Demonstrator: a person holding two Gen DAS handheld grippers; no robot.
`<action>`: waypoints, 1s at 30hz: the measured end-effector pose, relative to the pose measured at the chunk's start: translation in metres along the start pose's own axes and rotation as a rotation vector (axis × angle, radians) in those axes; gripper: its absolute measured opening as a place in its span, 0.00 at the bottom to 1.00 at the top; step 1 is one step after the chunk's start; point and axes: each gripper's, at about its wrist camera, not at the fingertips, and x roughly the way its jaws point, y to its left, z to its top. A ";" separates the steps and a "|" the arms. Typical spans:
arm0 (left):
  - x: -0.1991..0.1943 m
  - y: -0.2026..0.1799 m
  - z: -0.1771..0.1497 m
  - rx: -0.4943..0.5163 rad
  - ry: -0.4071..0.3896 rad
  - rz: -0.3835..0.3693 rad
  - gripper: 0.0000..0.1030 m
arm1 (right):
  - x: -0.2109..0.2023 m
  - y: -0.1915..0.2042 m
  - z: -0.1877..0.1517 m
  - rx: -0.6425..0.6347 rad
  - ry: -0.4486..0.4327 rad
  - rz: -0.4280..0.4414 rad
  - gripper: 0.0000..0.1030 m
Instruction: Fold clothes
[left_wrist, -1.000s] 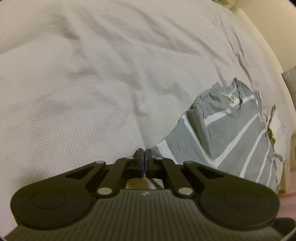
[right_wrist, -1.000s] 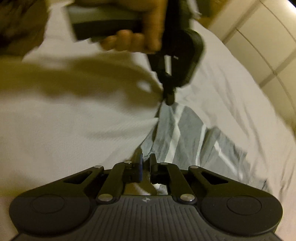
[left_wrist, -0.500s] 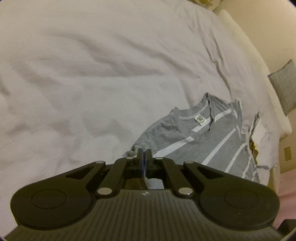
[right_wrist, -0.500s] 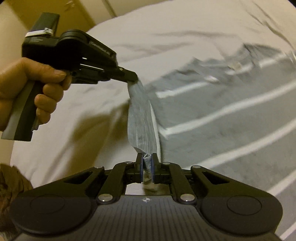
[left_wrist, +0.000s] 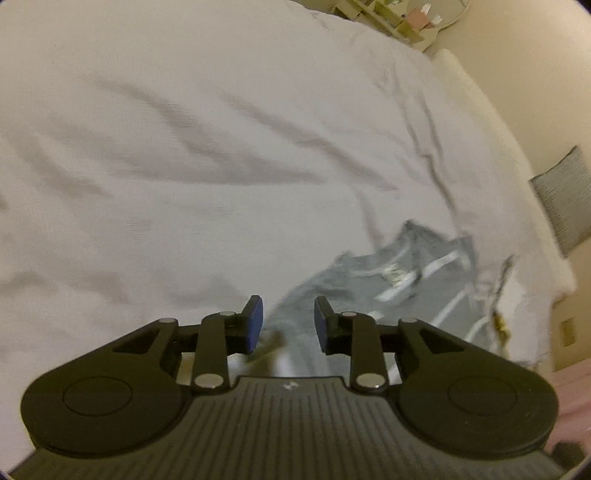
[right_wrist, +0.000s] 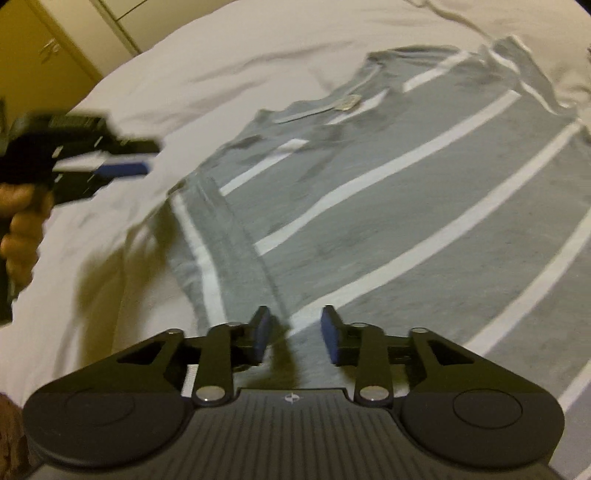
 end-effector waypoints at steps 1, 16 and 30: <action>-0.002 0.004 -0.003 0.009 0.009 0.017 0.24 | -0.002 -0.001 0.000 0.002 0.000 0.001 0.37; 0.028 -0.021 -0.026 0.575 0.187 -0.012 0.23 | 0.009 0.008 -0.024 0.144 0.104 0.249 0.41; 0.016 -0.018 -0.012 0.675 0.267 -0.002 0.00 | 0.025 -0.012 -0.035 0.422 0.217 0.409 0.08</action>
